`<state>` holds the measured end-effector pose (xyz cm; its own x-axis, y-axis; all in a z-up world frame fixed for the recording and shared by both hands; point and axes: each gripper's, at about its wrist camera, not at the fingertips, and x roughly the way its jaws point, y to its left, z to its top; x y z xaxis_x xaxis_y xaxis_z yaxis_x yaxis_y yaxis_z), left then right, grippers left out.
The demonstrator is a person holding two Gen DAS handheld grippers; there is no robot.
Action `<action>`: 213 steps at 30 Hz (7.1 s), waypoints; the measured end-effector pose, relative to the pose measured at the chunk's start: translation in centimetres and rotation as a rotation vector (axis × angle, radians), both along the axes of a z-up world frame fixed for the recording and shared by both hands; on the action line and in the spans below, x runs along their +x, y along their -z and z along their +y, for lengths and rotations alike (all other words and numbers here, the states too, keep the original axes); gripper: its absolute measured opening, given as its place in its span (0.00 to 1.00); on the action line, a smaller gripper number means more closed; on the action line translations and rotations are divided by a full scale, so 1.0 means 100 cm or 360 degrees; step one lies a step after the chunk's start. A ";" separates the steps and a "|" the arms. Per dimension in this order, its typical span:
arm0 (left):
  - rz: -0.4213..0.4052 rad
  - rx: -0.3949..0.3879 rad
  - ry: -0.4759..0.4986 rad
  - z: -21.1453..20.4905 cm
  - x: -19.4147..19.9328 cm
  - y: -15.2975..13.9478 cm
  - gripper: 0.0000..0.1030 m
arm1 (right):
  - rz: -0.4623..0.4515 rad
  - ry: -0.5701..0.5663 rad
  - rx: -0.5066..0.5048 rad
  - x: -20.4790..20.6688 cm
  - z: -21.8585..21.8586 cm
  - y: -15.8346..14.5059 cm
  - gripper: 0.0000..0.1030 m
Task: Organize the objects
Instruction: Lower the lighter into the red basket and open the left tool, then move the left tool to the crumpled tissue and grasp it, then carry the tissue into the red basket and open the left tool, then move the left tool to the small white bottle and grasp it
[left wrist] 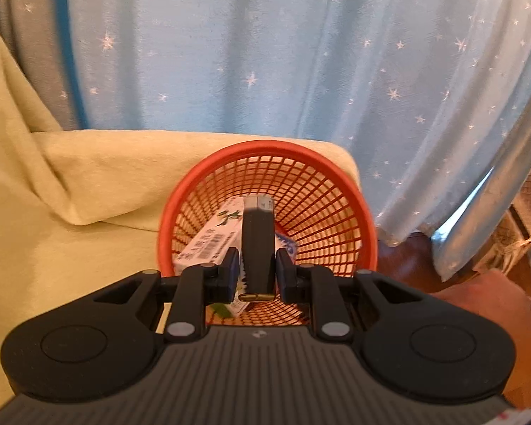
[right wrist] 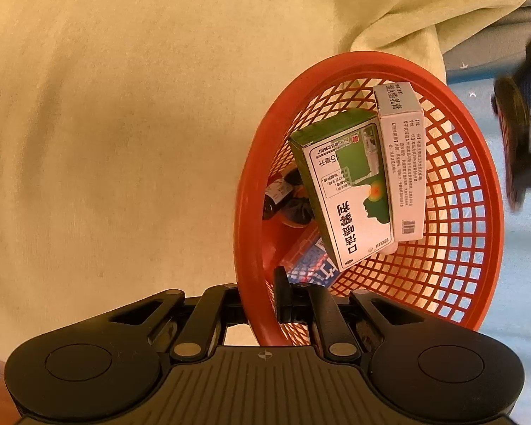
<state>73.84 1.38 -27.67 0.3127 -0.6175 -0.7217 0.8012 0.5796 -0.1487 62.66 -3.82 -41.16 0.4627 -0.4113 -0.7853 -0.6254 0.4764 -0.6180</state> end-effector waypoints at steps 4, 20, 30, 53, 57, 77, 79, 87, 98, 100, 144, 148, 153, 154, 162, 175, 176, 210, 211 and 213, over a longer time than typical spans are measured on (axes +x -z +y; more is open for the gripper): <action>-0.0023 -0.0043 -0.0071 0.006 0.007 -0.004 0.32 | 0.0000 0.0012 0.0010 -0.004 0.000 -0.002 0.05; 0.0037 0.0114 -0.0479 0.104 0.001 0.019 0.32 | 0.0036 -0.0008 0.0001 0.000 0.003 0.002 0.05; 0.0109 0.0174 -0.0633 0.161 -0.014 0.041 0.33 | 0.0032 0.0000 -0.0041 0.003 0.018 0.004 0.05; 0.0170 0.0321 -0.0830 0.232 -0.029 0.089 0.39 | 0.0041 0.0040 -0.0044 0.014 0.048 0.012 0.05; 0.0177 0.0327 -0.0843 0.234 -0.030 0.093 0.39 | 0.0054 0.0039 -0.0041 0.013 0.050 0.014 0.05; 0.0186 0.0350 -0.0856 0.235 -0.029 0.107 0.46 | 0.0039 0.0101 0.0024 0.017 0.050 0.013 0.05; 0.0192 0.0347 -0.0856 0.234 -0.027 0.108 0.46 | 0.0025 0.0123 0.0047 0.017 0.050 0.012 0.05; 0.0179 0.0355 -0.0849 0.233 -0.023 0.110 0.50 | -0.0001 0.0155 0.0082 0.020 0.055 0.012 0.05; 0.0105 0.0421 -0.0918 0.228 -0.003 0.133 0.55 | -0.0007 0.0218 0.0159 0.021 0.056 0.006 0.05; 0.0094 0.0440 -0.0951 0.228 0.004 0.140 0.55 | -0.0008 0.0213 0.0159 0.022 0.056 0.006 0.05; 0.0012 0.0236 -0.0586 0.155 -0.002 0.041 0.30 | -0.0016 0.0260 0.0243 0.024 0.052 0.006 0.07; 0.0022 0.0118 -0.0457 0.131 0.003 0.022 0.30 | -0.0023 0.0262 0.0250 0.021 0.050 0.006 0.07; 0.0028 0.0029 -0.0269 0.095 0.009 0.008 0.30 | -0.0033 0.0272 0.0269 0.018 0.045 0.004 0.07; 0.0026 0.0022 -0.0235 0.088 0.011 0.007 0.31 | -0.0036 0.0274 0.0270 0.018 0.044 0.005 0.07; 0.0057 -0.0138 -0.0074 0.051 0.016 -0.007 0.61 | -0.0056 0.0308 0.0304 0.016 0.036 0.003 0.06; -0.0003 0.0019 -0.0212 0.077 0.017 0.001 0.61 | -0.0069 0.0341 0.0330 0.013 0.032 -0.001 0.07; -0.0004 0.0028 -0.0229 0.080 0.017 0.002 0.61 | -0.0069 0.0342 0.0330 0.012 0.032 -0.001 0.07; 0.0043 0.0320 -0.0527 0.147 0.035 0.062 0.64 | -0.0067 0.0377 0.0343 0.013 0.027 -0.006 0.07; 0.0046 0.0324 -0.0536 0.150 0.036 0.064 0.64 | -0.0067 0.0380 0.0345 0.014 0.027 -0.006 0.07; 0.0055 0.0339 -0.0550 0.153 0.039 0.070 0.64 | -0.0067 0.0389 0.0349 0.016 0.028 -0.007 0.07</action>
